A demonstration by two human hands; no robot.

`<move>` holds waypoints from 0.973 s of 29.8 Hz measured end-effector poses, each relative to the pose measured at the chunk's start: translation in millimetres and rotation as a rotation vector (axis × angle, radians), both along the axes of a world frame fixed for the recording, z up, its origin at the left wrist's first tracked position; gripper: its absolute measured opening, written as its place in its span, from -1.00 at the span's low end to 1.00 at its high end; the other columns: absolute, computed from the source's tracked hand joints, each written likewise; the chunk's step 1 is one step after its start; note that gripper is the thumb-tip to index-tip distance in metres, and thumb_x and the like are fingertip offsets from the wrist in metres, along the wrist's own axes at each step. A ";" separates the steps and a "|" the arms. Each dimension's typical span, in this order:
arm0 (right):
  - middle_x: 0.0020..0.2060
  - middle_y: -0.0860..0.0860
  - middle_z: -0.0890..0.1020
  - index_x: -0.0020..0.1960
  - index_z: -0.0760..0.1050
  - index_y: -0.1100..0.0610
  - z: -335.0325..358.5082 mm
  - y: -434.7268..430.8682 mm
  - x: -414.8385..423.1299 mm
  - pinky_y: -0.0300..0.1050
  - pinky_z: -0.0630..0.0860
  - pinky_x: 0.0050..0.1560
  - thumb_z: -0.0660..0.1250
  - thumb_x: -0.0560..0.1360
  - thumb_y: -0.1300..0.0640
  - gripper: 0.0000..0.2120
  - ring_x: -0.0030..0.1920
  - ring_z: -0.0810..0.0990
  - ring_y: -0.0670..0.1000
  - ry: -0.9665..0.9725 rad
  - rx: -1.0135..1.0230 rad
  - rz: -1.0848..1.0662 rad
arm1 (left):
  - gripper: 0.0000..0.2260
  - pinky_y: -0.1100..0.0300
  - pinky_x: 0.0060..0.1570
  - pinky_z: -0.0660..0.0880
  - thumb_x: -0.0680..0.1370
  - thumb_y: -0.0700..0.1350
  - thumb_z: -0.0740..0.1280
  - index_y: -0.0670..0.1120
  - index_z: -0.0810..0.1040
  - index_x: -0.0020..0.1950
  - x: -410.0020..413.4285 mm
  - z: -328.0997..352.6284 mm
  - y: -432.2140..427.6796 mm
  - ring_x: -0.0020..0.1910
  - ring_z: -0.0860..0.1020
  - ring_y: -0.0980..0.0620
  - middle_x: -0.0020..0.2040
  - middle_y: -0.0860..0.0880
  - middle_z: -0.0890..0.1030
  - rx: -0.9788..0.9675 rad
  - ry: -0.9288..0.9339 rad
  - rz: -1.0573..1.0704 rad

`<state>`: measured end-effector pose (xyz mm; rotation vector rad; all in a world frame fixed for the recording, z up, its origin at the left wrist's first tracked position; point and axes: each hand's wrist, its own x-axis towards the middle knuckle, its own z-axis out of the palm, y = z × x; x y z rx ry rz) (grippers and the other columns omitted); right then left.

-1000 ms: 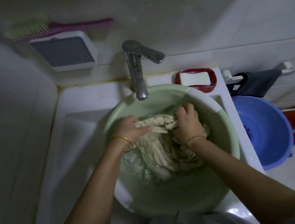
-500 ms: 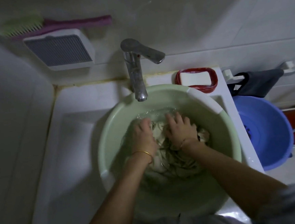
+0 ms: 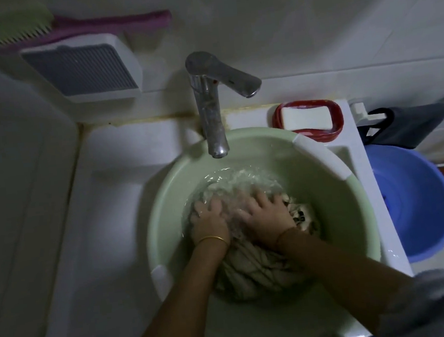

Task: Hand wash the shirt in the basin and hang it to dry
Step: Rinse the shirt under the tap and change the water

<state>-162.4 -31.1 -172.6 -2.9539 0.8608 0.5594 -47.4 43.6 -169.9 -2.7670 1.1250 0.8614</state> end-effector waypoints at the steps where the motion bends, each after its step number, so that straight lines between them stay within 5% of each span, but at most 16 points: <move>1: 0.35 0.17 0.43 0.38 0.36 -0.08 3.9 -4.0 -1.1 0.26 0.48 0.00 0.38 0.33 -0.22 -0.35 0.24 0.45 0.33 0.005 0.001 -0.098 | -0.56 -0.01 0.27 0.33 0.58 -0.16 0.14 0.05 0.21 0.45 3.6 -0.9 0.2 0.31 0.30 -0.29 0.39 -0.23 0.17 -0.056 0.049 0.043; 3: 0.46 0.18 0.19 0.50 0.03 -0.04 4.4 -7.2 0.2 0.18 0.44 0.12 0.22 0.51 -0.15 -0.34 0.34 0.29 0.30 -0.024 0.027 -0.409 | -0.56 0.14 0.24 0.36 0.53 -0.22 0.21 0.04 0.32 0.38 7.2 0.2 -0.8 0.27 0.35 -0.23 0.35 -0.21 0.21 -0.242 0.220 0.194; 4: 0.44 0.17 0.17 0.50 0.01 0.00 5.4 -5.6 3.2 0.12 0.46 0.13 0.20 0.54 -0.12 -0.36 0.33 0.29 0.27 -0.090 0.085 -0.555 | -0.60 0.26 0.15 0.42 0.51 -0.27 0.22 0.02 0.41 0.32 8.8 6.9 -3.3 0.21 0.40 -0.17 0.32 -0.19 0.27 -0.340 0.363 0.302; 6: 0.32 0.14 0.34 0.38 0.28 0.07 16.0 -1.5 11.6 0.00 0.47 0.08 0.25 0.53 -0.07 -0.52 0.20 0.44 0.20 -0.354 0.369 -0.796 | -0.75 0.27 0.00 0.51 0.52 -0.25 0.20 -0.05 0.54 0.14 7.4 17.0 -12.5 0.11 0.52 -0.14 0.20 -0.18 0.46 -0.463 0.684 0.511; 8: -0.10 0.05 0.60 -0.04 0.56 0.04 32.8 5.0 17.2 -0.14 0.43 -0.10 0.32 0.50 0.02 -0.88 -0.11 0.56 0.06 -0.691 0.660 -0.945 | -0.72 0.14 -0.01 0.52 0.57 0.00 0.18 -0.13 0.61 0.01 4.0 28.5 -22.5 -0.01 0.63 -0.12 -0.01 -0.15 0.64 -0.524 0.912 0.750; 11: -0.47 -0.04 0.52 -0.44 0.43 0.00 66.9 24.1 22.5 -0.13 0.43 -0.28 0.37 0.47 -0.05 -0.66 -0.37 0.51 -0.01 -0.878 0.791 -0.943 | -0.54 0.13 -0.20 0.50 0.56 0.21 0.11 -0.13 0.60 -0.09 -2.3 51.8 -26.3 -0.26 0.63 -0.06 -0.27 -0.13 0.68 -0.587 1.148 0.930; 15: -0.42 -0.03 0.48 -0.39 0.41 0.03 87.0 31.2 30.3 -0.14 0.30 -0.34 0.22 0.51 -0.19 -0.60 -0.34 0.48 0.00 -0.660 0.517 -0.691 | -0.68 0.33 -0.41 0.45 0.66 -0.06 0.05 -0.10 0.35 -0.27 -18.0 72.2 -16.3 -0.56 0.51 0.22 -0.62 0.08 0.49 -0.515 1.249 0.847; 18: -0.23 0.09 0.62 -0.18 0.56 0.10 84.4 21.4 36.1 -0.15 0.37 -0.28 0.14 0.56 -0.10 -0.64 -0.20 0.58 0.12 -0.598 0.405 -0.694 | -0.66 0.28 -0.36 0.44 0.67 -0.12 -0.03 -0.08 0.37 -0.24 -24.6 69.7 -14.9 -0.43 0.51 0.14 -0.49 0.03 0.53 -0.443 1.225 0.927; 21: -0.15 0.11 0.64 -0.16 0.55 0.10 73.4 -10.5 33.4 -0.16 0.41 -0.22 0.11 0.57 -0.10 -0.64 -0.19 0.55 0.13 -0.500 0.349 -0.840 | -0.67 0.35 -0.47 0.46 0.61 -0.01 0.14 -0.09 0.46 -0.30 -29.7 78.4 -22.4 -0.44 0.54 0.08 -0.42 -0.09 0.53 -0.413 1.269 0.982; 23: -0.03 0.09 0.59 -0.05 0.52 0.06 65.3 -33.6 22.4 -0.11 0.46 -0.13 0.10 0.56 -0.17 -0.65 -0.11 0.54 0.10 -0.433 0.250 -0.767 | -0.67 0.28 -0.31 0.56 0.58 0.05 0.16 -0.08 0.51 -0.28 -16.8 63.6 -23.6 -0.31 0.58 -0.02 -0.29 -0.12 0.59 -0.369 0.964 0.774; 25: 0.13 0.09 0.47 0.19 0.42 0.04 53.4 -43.7 6.9 0.01 0.46 0.04 0.09 0.56 -0.21 -0.61 0.09 0.47 0.12 -0.382 0.179 -0.611 | -0.72 0.09 -0.11 0.54 0.55 0.04 0.18 -0.14 0.54 -0.12 3.0 51.7 -21.1 -0.12 0.59 -0.19 -0.08 -0.25 0.61 -0.443 0.430 0.551; 27: 0.27 0.12 0.36 0.38 0.24 0.01 40.3 -35.6 -2.7 0.10 0.39 0.18 0.05 0.56 -0.22 -0.52 0.23 0.38 0.16 -0.289 0.133 -0.522 | -0.72 0.04 -0.01 0.46 0.56 -0.03 0.23 -0.16 0.42 0.19 11.9 47.9 -20.7 0.04 0.54 -0.25 0.15 -0.28 0.50 -0.497 0.307 0.436; 29: 0.44 0.13 0.19 0.49 0.05 0.01 26.2 -15.4 -0.9 0.18 0.30 0.27 -0.01 0.58 -0.20 -0.45 0.37 0.25 0.22 -0.154 0.093 -0.522 | -0.50 0.02 0.16 0.40 0.58 0.04 0.20 -0.05 0.15 0.47 5.5 43.0 -22.5 0.19 0.44 -0.24 0.32 -0.24 0.26 -0.320 0.230 0.242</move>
